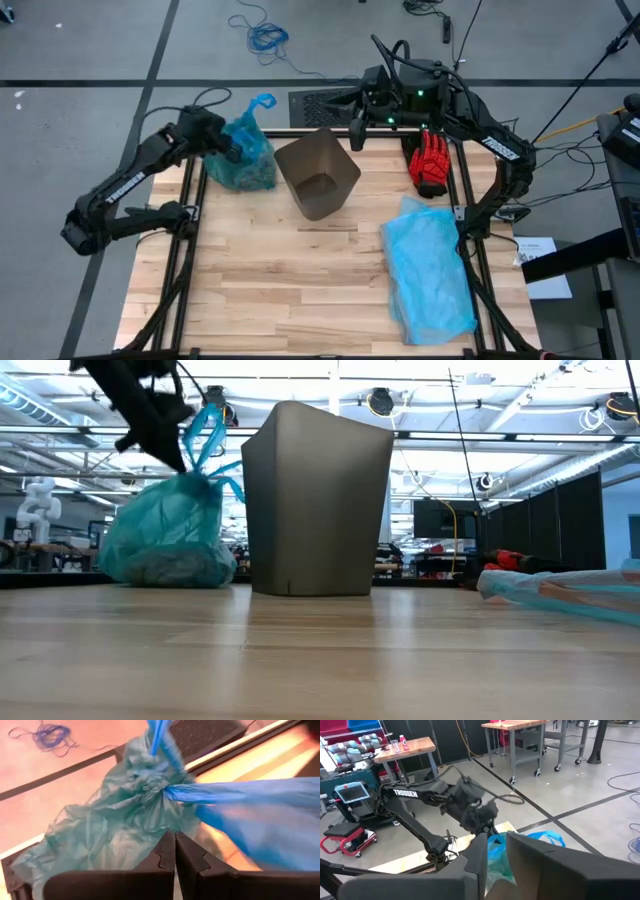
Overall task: Place trash/remove bag and relplace
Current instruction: Remove the blue trash bag from the trash bin, then move the trash bin to the center of the table
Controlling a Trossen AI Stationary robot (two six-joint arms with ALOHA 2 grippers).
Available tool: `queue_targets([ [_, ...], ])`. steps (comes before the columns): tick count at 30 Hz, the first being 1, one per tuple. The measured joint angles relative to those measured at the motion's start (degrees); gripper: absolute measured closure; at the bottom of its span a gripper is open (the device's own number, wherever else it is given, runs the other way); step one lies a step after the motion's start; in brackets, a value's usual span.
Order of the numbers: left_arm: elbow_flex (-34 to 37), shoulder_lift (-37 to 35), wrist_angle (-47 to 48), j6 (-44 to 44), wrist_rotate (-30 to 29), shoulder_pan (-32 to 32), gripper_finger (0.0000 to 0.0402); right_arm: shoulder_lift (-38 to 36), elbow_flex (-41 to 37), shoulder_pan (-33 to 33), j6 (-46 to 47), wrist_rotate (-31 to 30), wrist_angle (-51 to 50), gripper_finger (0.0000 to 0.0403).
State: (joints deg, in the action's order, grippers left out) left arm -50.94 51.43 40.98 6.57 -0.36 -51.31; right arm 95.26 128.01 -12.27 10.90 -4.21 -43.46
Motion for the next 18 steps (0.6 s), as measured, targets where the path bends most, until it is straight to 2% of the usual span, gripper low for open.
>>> queue_targets([
  [6,-7.9,-1.9,6.2,0.6,2.8,0.0,0.0349,0.0,0.0,0.0,2.0,0.0,-3.6,0.0313],
  [13,-18.6,-3.3,6.6,0.6,3.5,0.0,0.0310,1.9,0.0,-1.7,13.3,-0.4,-25.4,0.0309],
  [18,-23.7,-3.6,6.6,3.3,8.4,0.0,0.0306,6.6,0.0,-3.6,15.3,-0.5,-30.1,0.0308],
])
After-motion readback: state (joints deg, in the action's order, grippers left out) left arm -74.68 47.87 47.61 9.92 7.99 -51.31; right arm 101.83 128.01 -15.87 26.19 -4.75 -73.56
